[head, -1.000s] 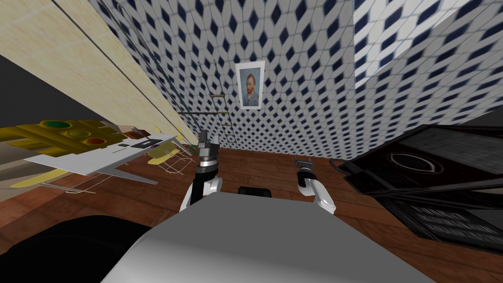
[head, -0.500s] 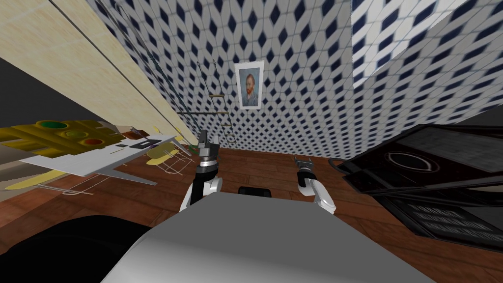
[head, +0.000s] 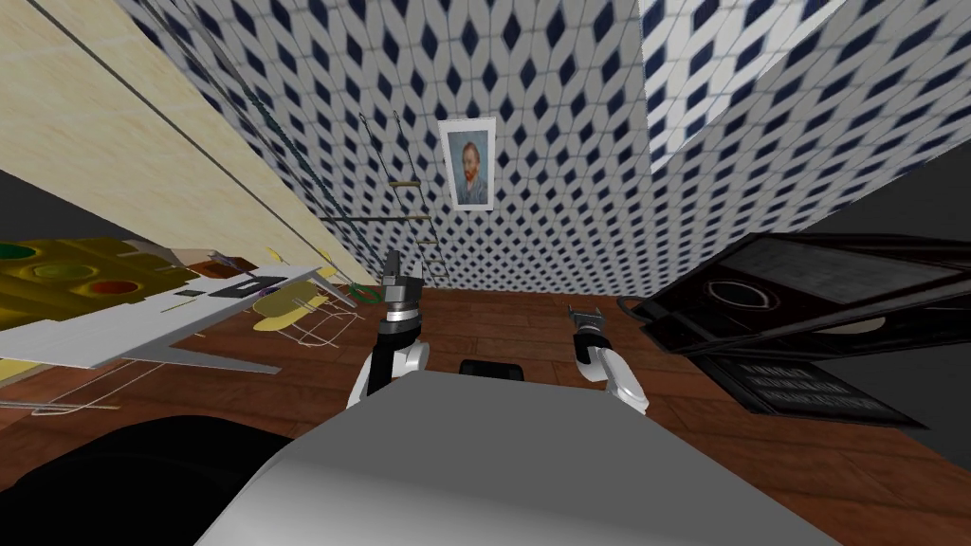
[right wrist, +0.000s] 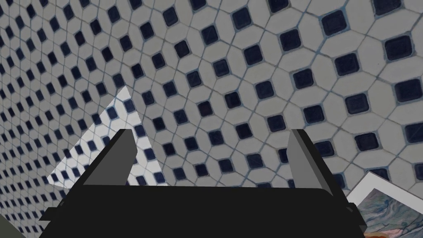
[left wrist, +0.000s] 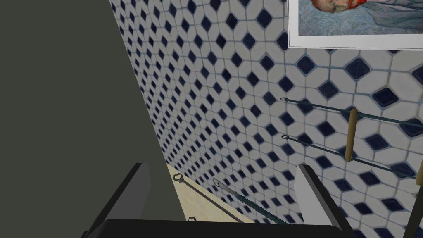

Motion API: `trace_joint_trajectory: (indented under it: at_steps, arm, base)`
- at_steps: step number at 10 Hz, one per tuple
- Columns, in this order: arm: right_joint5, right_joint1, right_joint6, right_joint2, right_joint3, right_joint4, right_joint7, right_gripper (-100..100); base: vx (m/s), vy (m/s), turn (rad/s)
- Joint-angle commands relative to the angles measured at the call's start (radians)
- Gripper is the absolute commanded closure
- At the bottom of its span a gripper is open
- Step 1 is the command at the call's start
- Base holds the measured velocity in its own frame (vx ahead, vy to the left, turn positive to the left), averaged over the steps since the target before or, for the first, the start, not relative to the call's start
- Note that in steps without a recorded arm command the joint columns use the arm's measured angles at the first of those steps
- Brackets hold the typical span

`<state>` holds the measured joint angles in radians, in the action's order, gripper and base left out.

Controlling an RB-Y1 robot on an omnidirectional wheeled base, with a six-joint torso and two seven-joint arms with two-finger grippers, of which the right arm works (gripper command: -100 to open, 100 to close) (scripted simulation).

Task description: Push the door open

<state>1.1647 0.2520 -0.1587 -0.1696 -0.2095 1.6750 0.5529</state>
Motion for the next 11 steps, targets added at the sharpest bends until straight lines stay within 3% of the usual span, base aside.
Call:
trace_joint_trajectory:
  at_steps: [1,8,11]
  arm:
    - [0.030,0.008,0.012,-0.003,-0.002,-0.019,-0.004,-100]
    - [0.120,0.023,0.054,-0.004,-0.015,-0.075,-0.017,-100]
    - [0.132,0.025,0.059,-0.004,-0.017,-0.082,-0.018,-100]
  base:
    - [-0.044,-0.088,-0.265]
    - [-0.028,-0.063,-0.177]
    - [-0.007,-0.017,-0.047]
